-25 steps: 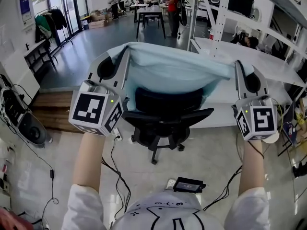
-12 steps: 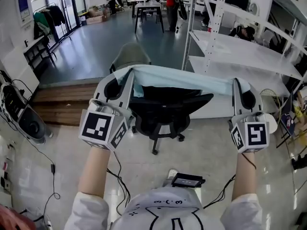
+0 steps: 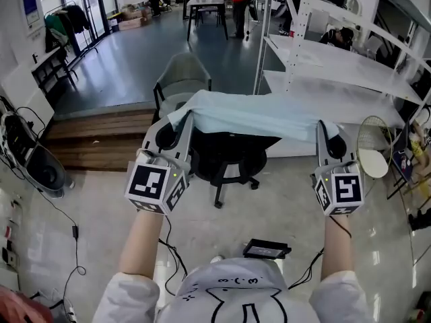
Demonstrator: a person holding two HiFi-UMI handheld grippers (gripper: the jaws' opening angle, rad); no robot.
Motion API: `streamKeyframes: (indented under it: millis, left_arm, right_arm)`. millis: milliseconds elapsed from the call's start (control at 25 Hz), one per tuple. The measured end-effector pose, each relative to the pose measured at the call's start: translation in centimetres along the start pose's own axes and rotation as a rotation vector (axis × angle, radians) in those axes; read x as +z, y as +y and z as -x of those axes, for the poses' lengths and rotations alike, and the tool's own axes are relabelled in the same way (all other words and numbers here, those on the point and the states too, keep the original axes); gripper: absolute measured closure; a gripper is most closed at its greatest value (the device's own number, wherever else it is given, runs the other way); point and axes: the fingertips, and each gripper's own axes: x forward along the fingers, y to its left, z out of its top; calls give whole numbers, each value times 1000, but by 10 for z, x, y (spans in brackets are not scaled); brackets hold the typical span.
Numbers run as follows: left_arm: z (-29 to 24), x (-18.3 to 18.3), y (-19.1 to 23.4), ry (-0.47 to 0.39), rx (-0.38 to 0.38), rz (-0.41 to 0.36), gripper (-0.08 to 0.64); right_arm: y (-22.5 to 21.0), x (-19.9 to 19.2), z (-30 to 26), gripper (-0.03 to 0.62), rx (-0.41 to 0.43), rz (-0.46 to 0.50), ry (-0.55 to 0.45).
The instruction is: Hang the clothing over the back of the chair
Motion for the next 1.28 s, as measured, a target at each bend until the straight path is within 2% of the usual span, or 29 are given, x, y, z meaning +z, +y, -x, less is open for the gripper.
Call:
streamKeyframes:
  millis: [400,600,1040,1280]
  left_arm:
    - [35,-47,-13,100,38,43,531]
    - [57,-64,-26,169,69,41,531]
    - [90,-76,-54,244,112,67,531]
    - [106,-97,-70,300,110,67,531]
  right_arm:
    - [35,-39,23,574,59,-25,99]
    - [46,-52,45,575,84,-54,154]
    - [67,-71,85,575,132,-80,234]
    - [86,-88,104,575,170,-74,273]
